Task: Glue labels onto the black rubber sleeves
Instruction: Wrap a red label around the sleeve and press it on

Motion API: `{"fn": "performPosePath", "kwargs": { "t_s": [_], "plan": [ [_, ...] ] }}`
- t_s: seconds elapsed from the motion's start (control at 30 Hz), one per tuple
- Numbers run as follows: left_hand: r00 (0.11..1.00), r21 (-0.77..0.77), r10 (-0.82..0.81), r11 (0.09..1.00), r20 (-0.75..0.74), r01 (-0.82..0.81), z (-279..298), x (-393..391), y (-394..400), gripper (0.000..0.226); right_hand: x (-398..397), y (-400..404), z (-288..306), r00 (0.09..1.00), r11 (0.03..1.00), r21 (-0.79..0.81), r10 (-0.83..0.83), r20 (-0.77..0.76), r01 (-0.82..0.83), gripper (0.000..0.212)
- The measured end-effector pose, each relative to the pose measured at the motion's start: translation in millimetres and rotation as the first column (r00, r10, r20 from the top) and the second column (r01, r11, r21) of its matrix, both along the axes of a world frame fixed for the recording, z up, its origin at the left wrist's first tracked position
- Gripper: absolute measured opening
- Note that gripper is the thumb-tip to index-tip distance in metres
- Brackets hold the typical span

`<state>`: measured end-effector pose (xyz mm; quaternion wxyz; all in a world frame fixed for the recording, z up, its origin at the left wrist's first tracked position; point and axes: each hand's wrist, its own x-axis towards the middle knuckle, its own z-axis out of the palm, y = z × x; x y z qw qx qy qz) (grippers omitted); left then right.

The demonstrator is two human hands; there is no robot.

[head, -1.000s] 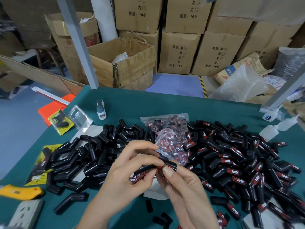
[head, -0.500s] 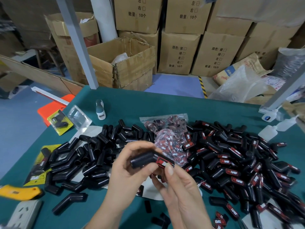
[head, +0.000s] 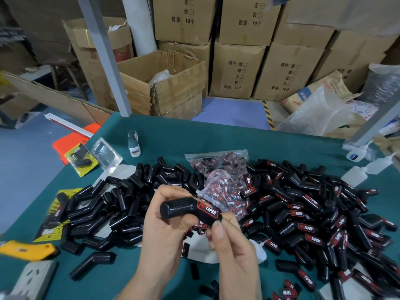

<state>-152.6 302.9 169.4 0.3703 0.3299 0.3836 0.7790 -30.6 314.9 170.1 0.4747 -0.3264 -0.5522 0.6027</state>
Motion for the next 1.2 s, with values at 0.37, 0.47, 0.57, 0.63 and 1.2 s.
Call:
{"fn": "performPosePath", "kwargs": {
  "t_s": [0.37,0.47,0.57,0.63,1.2],
  "plan": [
    [0.977,0.152,-0.054,0.985,-0.205,0.087,-3.6,-1.9,1.7,0.030,3.4,7.1,-4.3,0.976,0.979,-0.179,0.062,-0.207,-0.101,0.059],
    [0.964,0.165,-0.053,0.981,-0.261,0.099,-7.9,1.4,2.4,0.026,5.0,9.3,-3.6,0.961,0.965,-0.231,0.060,-0.269,-0.125,0.060],
    [0.965,0.175,-0.061,0.979,-0.256,0.108,-10.0,3.4,2.0,0.023,6.1,8.9,-4.9,0.962,0.965,-0.241,0.033,-0.272,-0.101,0.059],
    [0.962,0.193,-0.064,0.974,-0.267,0.118,-8.4,2.8,2.3,0.022,6.2,8.2,-5.0,0.962,0.965,-0.243,0.025,-0.272,-0.094,0.059],
    [0.913,0.121,-0.201,0.959,-0.354,0.258,0.3,-11.1,-3.3,0.015,13.4,13.6,2.4,1.000,1.000,0.004,0.024,-0.018,-0.024,0.033]
  ]
}}
